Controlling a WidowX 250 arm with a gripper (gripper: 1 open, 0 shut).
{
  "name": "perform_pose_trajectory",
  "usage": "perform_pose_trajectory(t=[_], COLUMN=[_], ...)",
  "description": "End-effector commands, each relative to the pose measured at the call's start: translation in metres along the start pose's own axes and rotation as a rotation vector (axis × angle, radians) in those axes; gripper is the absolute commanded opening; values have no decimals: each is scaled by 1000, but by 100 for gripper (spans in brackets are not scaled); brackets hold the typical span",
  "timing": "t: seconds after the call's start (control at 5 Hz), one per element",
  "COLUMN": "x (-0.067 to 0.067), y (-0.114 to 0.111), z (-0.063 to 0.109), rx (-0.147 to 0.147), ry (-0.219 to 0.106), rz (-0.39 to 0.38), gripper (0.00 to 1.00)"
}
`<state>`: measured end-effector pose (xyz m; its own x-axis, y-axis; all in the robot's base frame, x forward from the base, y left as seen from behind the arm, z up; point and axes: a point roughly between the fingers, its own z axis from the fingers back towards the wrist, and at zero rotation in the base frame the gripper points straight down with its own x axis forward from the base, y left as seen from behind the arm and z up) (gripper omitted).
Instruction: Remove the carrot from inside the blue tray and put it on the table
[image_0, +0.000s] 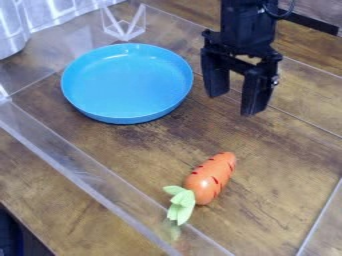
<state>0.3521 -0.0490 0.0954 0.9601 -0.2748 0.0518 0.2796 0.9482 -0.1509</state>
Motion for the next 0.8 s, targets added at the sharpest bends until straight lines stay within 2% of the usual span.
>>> perform_pose_trajectory(t=[0.0, 0.4, 0.6], x=[-1, -12, -23], y=[-5, -11, -14], z=[23, 21, 16], rx=[18, 27, 38], ry=[-72, -67, -59], rz=[-15, -31, -38], gripper=[100, 100, 100])
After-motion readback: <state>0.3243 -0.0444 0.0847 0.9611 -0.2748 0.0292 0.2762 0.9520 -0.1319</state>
